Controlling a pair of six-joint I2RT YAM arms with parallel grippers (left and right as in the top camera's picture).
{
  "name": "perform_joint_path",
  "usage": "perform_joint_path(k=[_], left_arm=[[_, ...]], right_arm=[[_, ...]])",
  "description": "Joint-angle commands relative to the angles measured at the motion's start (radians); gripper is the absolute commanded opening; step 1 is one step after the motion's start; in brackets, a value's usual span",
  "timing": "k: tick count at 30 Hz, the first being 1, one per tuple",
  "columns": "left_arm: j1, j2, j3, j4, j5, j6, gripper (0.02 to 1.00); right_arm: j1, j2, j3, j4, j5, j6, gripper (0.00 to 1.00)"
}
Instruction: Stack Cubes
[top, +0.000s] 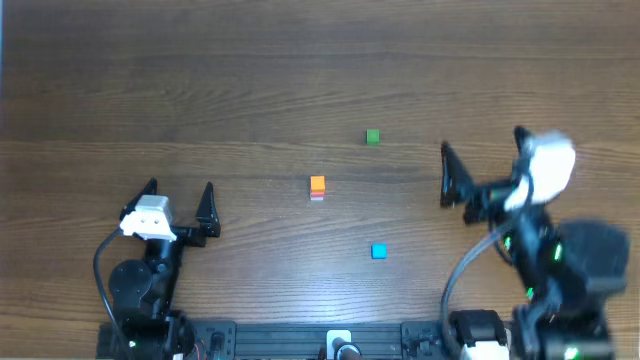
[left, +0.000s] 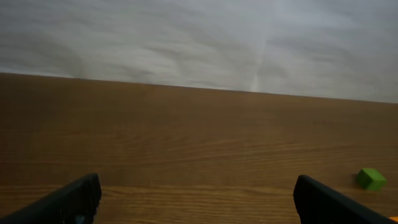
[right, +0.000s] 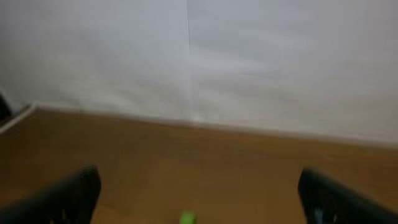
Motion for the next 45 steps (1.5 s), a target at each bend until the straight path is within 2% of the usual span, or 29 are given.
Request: perform_joint_path(k=[1,8,11,13,15,17,23,30,45], left_arm=[[-0.005,-0.005,-0.005,-0.001,0.01,0.007,1.0],[-0.005,-0.005,-0.005,-0.001,0.01,0.007,0.998],[-0.005,-0.005,-0.005,-0.001,0.01,0.007,1.0],[-0.005,-0.005,-0.005,-0.001,0.01,0.007,1.0],[-0.005,-0.005,-0.005,-0.001,0.01,0.007,1.0],[-0.005,-0.005,-0.005,-0.001,0.01,0.007,1.0],[-0.005,-0.005,-0.005,-0.001,0.01,0.007,1.0],[-0.005,-0.005,-0.005,-0.001,0.01,0.007,1.0],[-0.005,-0.005,-0.005,-0.001,0.01,0.007,1.0]], right_arm=[[0.043,0.273,0.225,-0.157,-0.014,0.038,0.993],[0.189,0.603,0.378,-0.269,-0.002,0.045,0.993],[0.284,0.79,0.407,-0.293,0.136,0.096,0.993],[0.319,0.872,0.412,-0.293,0.198,0.133,0.991],[0.345,0.954,0.418,-0.293,0.232,0.184,0.993],[0.359,1.054,0.439,-0.294,0.233,0.222,0.993],[0.351,1.207,0.545,-0.388,0.235,0.278,0.993],[0.351,1.358,0.72,-0.552,0.291,0.32,0.993],[0.29,1.542,0.725,-0.477,0.248,0.302,0.993]])
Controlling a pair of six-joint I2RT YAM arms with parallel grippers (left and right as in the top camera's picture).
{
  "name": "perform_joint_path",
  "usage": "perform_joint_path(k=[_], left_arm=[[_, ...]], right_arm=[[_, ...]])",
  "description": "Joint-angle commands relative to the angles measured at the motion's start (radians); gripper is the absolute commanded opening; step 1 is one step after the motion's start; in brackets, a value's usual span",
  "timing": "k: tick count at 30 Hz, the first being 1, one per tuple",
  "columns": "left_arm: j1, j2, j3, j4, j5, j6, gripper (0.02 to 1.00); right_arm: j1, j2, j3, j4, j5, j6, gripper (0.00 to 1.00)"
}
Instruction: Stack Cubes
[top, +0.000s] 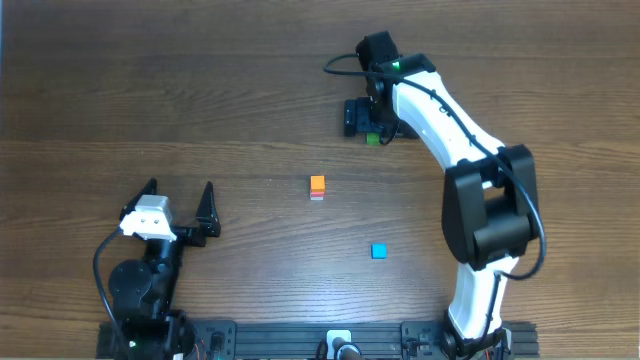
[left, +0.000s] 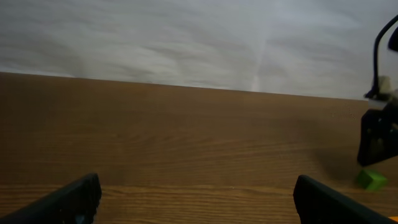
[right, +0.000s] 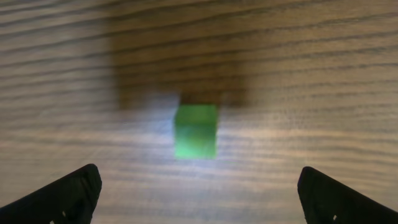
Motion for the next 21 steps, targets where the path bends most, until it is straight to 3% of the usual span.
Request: perform_joint_path(k=[1,7,21], left_arm=[[-0.005,-0.005,-0.005,-0.001,0.01,0.007,0.998],[-0.005,-0.005,-0.005,-0.001,0.01,0.007,1.0],[-0.005,-0.005,-0.005,-0.001,0.01,0.007,1.0]], right_arm=[[-0.011,0.049,0.021,0.03,-0.009,-0.021,0.991],[-0.005,0.077,0.021,0.067,-0.009,-0.031,0.985],[0.02,0.089,0.021,0.077,0.011,-0.042,0.84]])
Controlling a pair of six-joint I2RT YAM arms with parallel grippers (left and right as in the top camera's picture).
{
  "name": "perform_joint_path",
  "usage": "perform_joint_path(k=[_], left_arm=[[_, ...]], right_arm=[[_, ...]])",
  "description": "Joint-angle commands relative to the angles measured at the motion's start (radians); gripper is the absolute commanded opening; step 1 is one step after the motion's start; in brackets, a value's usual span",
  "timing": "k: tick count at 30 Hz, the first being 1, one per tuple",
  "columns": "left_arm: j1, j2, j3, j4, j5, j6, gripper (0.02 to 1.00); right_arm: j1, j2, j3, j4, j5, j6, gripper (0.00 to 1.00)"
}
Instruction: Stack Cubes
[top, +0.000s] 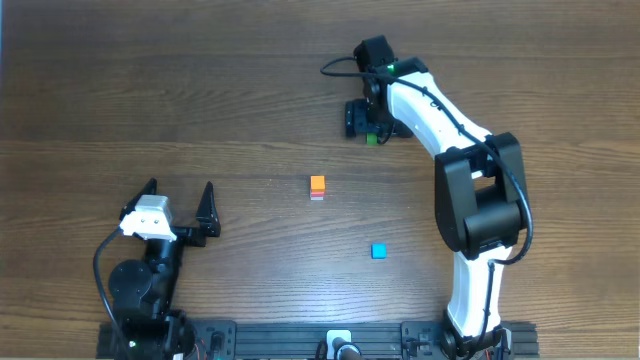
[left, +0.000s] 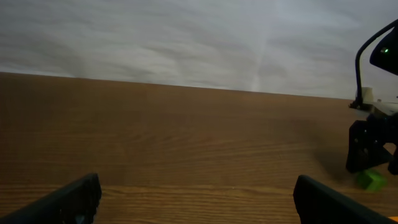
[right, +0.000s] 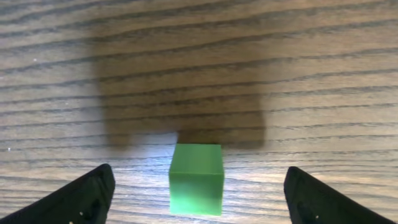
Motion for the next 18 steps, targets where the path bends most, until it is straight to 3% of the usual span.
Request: perform_joint_path(k=[1,12,18], left_arm=[[-0.005,-0.005,-0.005,-0.001,0.01,0.007,0.998],[-0.005,-0.005,-0.005,-0.001,0.01,0.007,1.0],[-0.005,-0.005,-0.005,-0.001,0.01,0.007,1.0]], right_arm=[[0.019,0.031,0.021,0.006,0.017,-0.011,0.84],[0.02,0.066,0.021,0.009,0.031,-0.011,0.768],[0.02,0.066,0.021,0.014,0.031,-0.01,0.566]])
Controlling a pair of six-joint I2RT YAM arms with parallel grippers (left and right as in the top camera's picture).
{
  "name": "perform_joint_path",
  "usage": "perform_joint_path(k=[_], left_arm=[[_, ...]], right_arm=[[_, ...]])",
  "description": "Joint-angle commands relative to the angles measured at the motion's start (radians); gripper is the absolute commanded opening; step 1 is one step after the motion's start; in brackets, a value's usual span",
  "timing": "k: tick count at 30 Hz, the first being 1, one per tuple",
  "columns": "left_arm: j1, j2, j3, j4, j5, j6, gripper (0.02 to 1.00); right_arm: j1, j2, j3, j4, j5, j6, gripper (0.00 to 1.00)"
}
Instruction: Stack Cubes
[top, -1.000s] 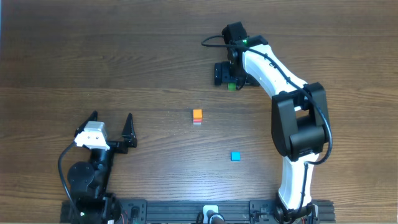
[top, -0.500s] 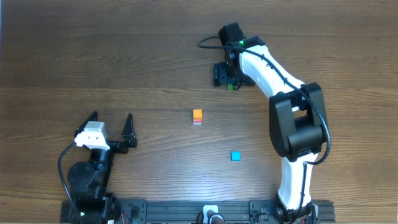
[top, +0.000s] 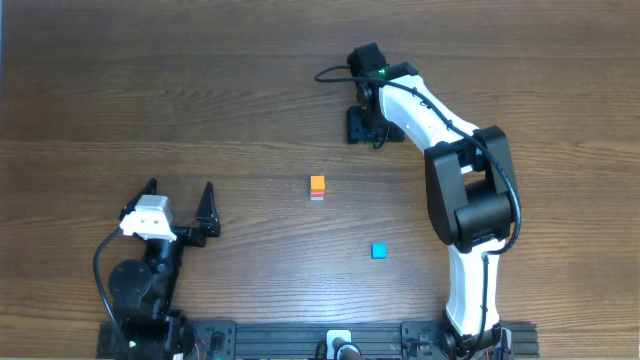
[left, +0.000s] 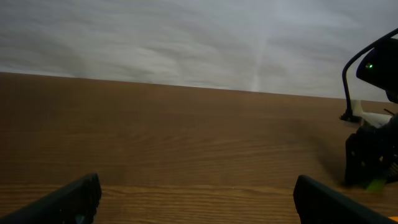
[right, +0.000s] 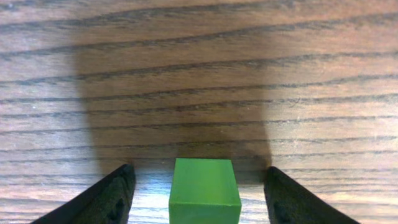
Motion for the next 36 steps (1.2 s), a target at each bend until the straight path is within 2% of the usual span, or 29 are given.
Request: perform_joint_path(k=[1,4,12,29,36], left_arm=[[-0.005,-0.005,-0.005,-0.001,0.01,0.007,1.0],[-0.005,-0.005,-0.005,-0.001,0.01,0.007,1.0],[-0.005,-0.005,-0.005,-0.001,0.01,0.007,0.996],[-0.005,-0.005,-0.005,-0.001,0.01,0.007,1.0],[-0.005,-0.005,-0.005,-0.001,0.01,0.007,1.0]], right_arm=[[0.004,0.014,0.021,0.002,0.016,0.003,0.535],[0.005,0.014,0.021,0.002,0.015,0.003,0.443],[0.005,0.014,0.021,-0.001,0.015,0.003,0.321],[0.001,-0.005,0.024,-0.047,0.015,0.003,0.178],[0.009,-0.175,0.024,-0.141,0.012,0.013,0.095]])
